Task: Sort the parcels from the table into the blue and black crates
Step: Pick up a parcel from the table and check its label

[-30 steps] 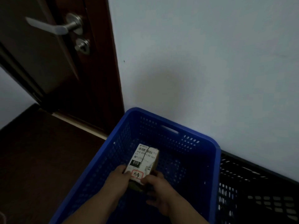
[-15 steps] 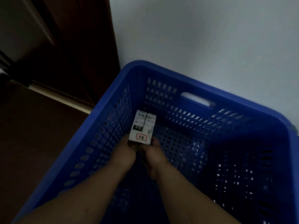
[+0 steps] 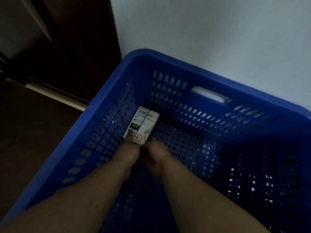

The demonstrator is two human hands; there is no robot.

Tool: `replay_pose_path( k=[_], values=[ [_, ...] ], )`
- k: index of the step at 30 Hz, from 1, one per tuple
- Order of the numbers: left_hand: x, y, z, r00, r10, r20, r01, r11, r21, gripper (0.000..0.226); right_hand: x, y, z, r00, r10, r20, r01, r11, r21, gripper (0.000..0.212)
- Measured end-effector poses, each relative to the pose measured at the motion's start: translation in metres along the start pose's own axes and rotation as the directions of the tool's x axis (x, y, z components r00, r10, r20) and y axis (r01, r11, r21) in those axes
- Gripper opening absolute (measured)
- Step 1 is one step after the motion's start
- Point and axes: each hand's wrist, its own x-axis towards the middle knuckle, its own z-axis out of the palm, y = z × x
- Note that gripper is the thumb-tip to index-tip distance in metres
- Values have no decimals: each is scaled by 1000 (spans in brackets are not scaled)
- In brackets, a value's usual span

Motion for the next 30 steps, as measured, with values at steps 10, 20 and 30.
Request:
replay_pose_path(
  k=[10, 20, 30],
  values=[
    [-106, 5, -9, 992, -59, 109, 31, 969, 243, 65, -124, -25, -55, 991, 79, -105, -117, 898, -425, 43],
    [-283, 93, 18, 981, 140, 133, -189, 842, 506, 63, -339, -75, -102, 989, -137, -61, 48, 679, -733, 48],
    [-439, 138, 81, 857, 360, 369, -515, 623, 589, 54, -532, -38, -162, 876, -405, -260, 85, 662, -745, 45]
  ],
)
